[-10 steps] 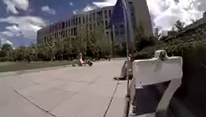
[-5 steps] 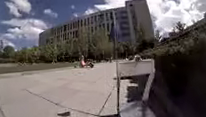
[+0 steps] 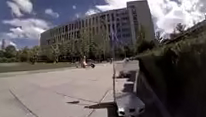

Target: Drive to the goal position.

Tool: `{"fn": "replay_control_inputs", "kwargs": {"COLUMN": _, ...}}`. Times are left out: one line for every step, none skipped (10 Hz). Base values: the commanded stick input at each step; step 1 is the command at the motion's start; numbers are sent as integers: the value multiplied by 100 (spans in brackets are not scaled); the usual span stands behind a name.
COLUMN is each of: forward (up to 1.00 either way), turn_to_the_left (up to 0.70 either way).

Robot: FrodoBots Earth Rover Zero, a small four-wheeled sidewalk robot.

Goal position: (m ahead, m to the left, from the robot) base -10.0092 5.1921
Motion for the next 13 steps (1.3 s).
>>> {"fn": "replay_control_inputs", "kwargs": {"forward": 0, "turn_to_the_left": 0}}
{"fn": "replay_control_inputs", "kwargs": {"forward": 4, "turn_to_the_left": 0}}
{"fn": "replay_control_inputs", "kwargs": {"forward": 4, "turn_to_the_left": 0}}
{"fn": "replay_control_inputs", "kwargs": {"forward": 4, "turn_to_the_left": 0}}
{"fn": "replay_control_inputs", "kwargs": {"forward": 2, "turn_to_the_left": 0}}
{"fn": "replay_control_inputs", "kwargs": {"forward": 1, "turn_to_the_left": 0}}
{"fn": "replay_control_inputs", "kwargs": {"forward": 4, "turn_to_the_left": 0}}
{"fn": "replay_control_inputs", "kwargs": {"forward": 4, "turn_to_the_left": 0}}
{"fn": "replay_control_inputs", "kwargs": {"forward": 4, "turn_to_the_left": 0}}
{"fn": "replay_control_inputs", "kwargs": {"forward": 4, "turn_to_the_left": 0}}
{"fn": "replay_control_inputs", "kwargs": {"forward": 4, "turn_to_the_left": 0}}
{"fn": "replay_control_inputs", "kwargs": {"forward": 5, "turn_to_the_left": 0}}
{"fn": "replay_control_inputs", "kwargs": {"forward": 21, "turn_to_the_left": 8}}
